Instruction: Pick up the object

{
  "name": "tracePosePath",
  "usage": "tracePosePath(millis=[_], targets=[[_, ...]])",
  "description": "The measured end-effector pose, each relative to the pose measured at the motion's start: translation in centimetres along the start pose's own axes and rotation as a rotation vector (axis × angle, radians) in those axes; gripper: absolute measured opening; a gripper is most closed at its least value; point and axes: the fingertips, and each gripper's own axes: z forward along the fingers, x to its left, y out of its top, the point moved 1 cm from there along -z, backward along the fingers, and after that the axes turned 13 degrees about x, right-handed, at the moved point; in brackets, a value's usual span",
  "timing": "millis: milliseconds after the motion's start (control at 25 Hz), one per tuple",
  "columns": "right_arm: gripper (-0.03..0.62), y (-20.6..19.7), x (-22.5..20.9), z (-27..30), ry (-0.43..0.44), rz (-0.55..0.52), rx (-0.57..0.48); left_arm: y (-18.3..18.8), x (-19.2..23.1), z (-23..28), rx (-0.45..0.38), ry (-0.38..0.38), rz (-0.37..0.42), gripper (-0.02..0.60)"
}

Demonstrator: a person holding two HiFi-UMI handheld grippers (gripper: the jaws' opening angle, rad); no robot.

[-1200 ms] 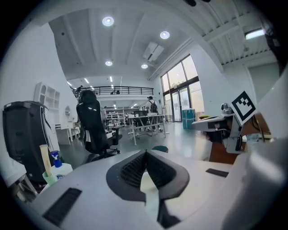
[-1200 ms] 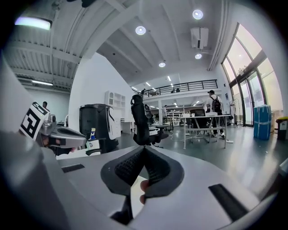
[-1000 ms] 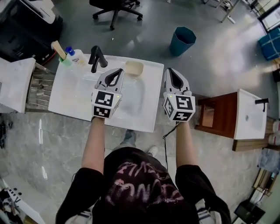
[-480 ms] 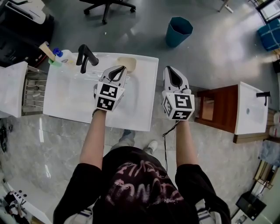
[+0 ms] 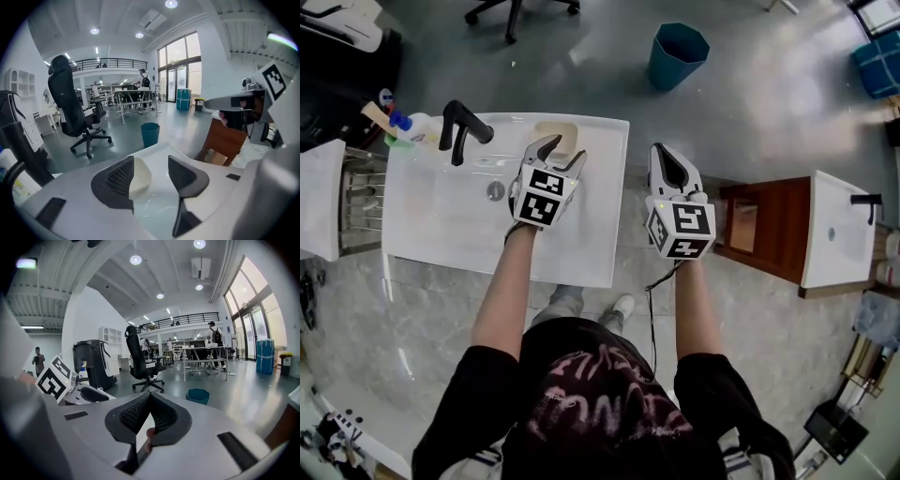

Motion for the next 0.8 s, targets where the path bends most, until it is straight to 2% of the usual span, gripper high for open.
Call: tracePosePath(millis=[200, 440, 680, 800], targets=[[0.015, -0.9, -1.2, 0.7, -0.008, 0.013, 0.021, -0.7, -0.2, 3.3, 0.111, -0.011, -0.019, 0.23], [0.015, -1.7, -2.1, 0.9, -0.022, 0.026, 0.038, -1.8, -0.3, 5.1, 0.176, -0.021, -0.009, 0.209], [0.015, -2.1, -2.9, 1.0, -0.033, 0.031, 0.048, -2.2, 0.0, 6.1, 0.221, -0.041, -0.037, 0.16], [0.015, -2.3, -3.1, 1.0, -0.037, 0.033, 0.052, -2.3, 0.3, 6.4, 0.231, -0.035, -0.04, 0.111]])
